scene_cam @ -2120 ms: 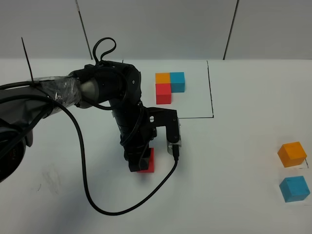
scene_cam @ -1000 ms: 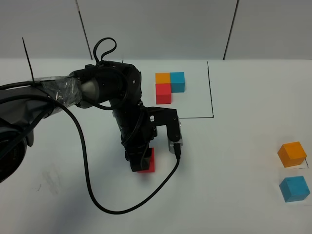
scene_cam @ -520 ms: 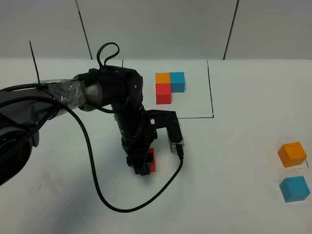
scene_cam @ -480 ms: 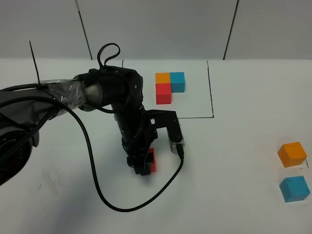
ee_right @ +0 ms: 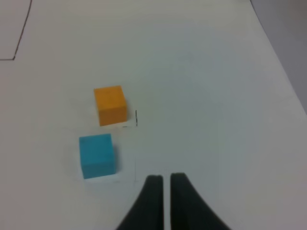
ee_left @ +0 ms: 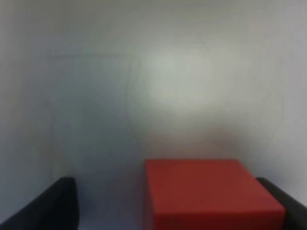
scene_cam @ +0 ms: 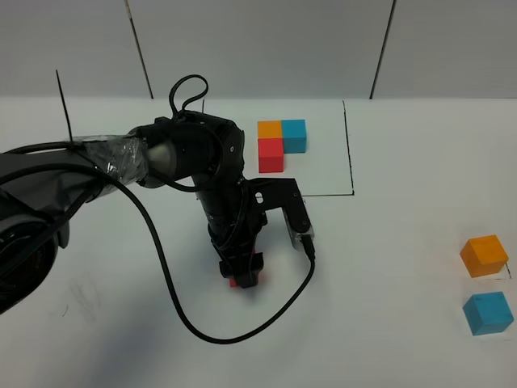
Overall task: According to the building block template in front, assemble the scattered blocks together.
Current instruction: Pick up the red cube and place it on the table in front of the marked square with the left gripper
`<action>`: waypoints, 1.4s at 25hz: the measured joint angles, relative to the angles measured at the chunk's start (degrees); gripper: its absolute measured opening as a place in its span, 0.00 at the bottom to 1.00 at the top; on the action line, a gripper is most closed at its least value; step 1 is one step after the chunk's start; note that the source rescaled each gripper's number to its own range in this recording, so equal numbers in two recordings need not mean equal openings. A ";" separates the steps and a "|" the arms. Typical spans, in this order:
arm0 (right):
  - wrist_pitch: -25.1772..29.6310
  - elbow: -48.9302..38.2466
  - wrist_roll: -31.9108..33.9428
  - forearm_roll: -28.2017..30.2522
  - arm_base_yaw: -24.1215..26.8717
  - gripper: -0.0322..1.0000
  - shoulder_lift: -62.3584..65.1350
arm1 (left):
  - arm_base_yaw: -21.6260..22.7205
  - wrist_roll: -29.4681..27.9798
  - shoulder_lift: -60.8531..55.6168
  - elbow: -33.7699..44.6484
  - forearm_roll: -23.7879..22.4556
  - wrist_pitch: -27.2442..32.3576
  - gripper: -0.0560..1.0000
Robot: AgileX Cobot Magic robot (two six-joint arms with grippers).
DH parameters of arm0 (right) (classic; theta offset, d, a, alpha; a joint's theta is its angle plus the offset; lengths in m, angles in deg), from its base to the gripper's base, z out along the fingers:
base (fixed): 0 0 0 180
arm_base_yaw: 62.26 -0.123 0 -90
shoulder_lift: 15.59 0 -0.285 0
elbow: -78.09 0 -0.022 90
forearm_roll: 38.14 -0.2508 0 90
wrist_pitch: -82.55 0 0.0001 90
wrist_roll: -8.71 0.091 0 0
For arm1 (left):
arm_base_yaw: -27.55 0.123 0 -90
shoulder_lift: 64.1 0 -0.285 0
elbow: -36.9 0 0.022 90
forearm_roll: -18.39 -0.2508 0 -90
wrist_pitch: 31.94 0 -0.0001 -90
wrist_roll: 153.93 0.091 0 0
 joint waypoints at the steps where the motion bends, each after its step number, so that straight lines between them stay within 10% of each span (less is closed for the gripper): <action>1: 0.00 0.00 0.00 0.00 0.00 0.04 0.00 | -0.07 0.00 0.00 0.00 -0.07 0.06 0.81; 29: 0.00 0.00 0.00 0.00 0.00 0.04 0.00 | -1.13 -3.02 -15.94 0.15 -3.39 6.39 0.81; 35: 0.00 0.00 0.00 0.00 0.00 0.04 0.00 | -1.29 -3.02 -16.05 0.15 -3.33 10.55 0.46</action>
